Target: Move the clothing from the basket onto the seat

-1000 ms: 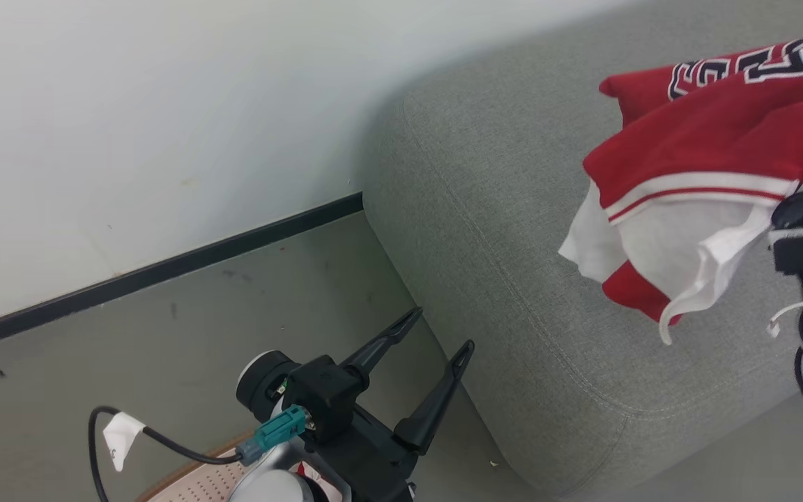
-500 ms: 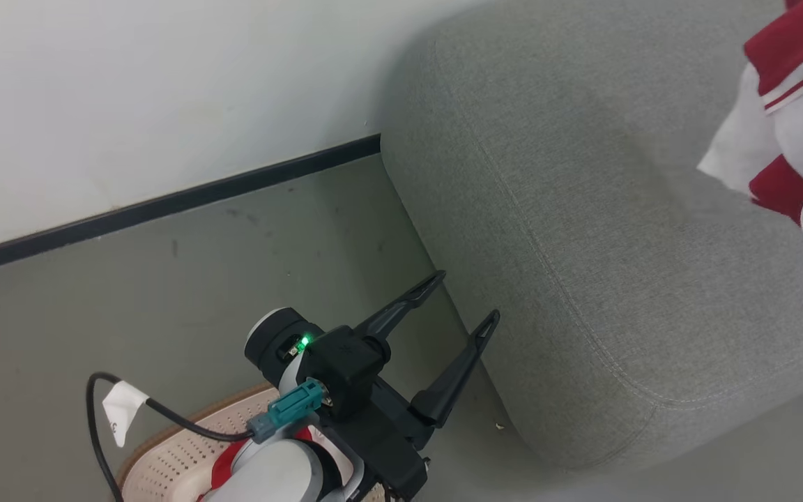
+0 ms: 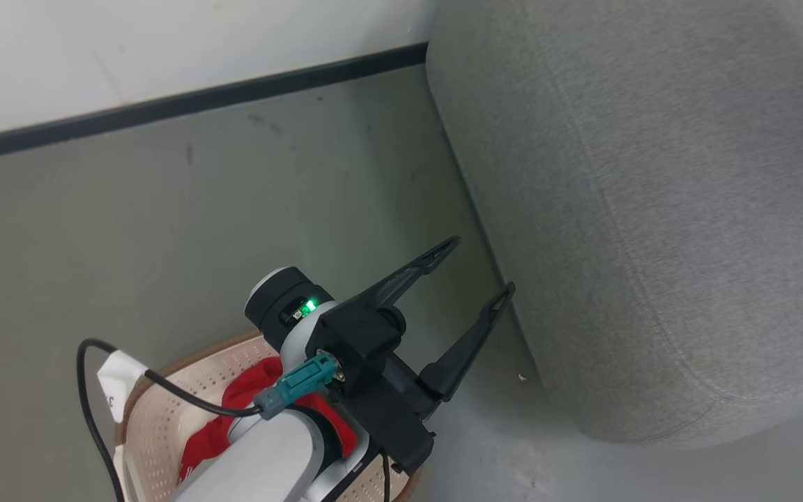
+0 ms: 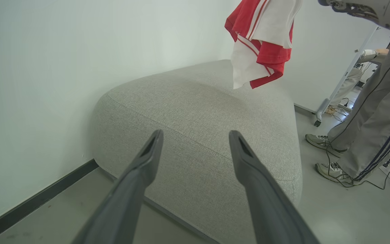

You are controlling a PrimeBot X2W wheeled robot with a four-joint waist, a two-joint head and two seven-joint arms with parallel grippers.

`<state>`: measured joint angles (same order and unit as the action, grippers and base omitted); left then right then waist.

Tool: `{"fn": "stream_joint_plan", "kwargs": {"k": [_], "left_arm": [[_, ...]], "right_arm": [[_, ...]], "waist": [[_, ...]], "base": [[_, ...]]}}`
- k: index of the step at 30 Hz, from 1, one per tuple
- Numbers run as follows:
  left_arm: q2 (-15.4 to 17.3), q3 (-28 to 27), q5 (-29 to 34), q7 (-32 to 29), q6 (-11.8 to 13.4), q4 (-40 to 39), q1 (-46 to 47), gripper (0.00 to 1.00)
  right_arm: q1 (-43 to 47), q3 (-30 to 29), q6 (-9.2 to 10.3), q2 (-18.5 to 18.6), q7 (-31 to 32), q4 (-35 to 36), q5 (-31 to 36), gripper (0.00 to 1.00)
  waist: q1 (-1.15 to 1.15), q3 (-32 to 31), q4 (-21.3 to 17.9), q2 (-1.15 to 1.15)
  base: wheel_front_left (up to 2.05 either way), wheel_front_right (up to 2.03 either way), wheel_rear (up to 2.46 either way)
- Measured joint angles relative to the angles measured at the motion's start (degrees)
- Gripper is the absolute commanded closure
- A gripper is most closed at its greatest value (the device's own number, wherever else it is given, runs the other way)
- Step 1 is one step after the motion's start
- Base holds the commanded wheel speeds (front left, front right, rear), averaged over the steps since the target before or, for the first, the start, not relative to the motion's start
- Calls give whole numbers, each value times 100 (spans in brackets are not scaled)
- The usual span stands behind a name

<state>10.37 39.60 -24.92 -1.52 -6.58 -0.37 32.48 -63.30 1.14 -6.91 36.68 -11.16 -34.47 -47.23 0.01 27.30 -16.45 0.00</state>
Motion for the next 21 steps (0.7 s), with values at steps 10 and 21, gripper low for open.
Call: {"fn": "stream_joint_plan", "kwargs": {"k": [10, 21], "left_arm": [[-78, 57, 31, -73, -4, -10, 369, 0], [-49, -22, 21, 118, -8, 250, 495, 0]], "right_arm": [[-692, 167, 358, 194, -97, -768, 535, 100], [-640, 998, 336, -254, 69, -1860, 1070, 100]], "waist": [[0, 620, 320, 0], [0, 922, 780, 0]], "base": [[0, 0, 0], [0, 0, 0]]}}
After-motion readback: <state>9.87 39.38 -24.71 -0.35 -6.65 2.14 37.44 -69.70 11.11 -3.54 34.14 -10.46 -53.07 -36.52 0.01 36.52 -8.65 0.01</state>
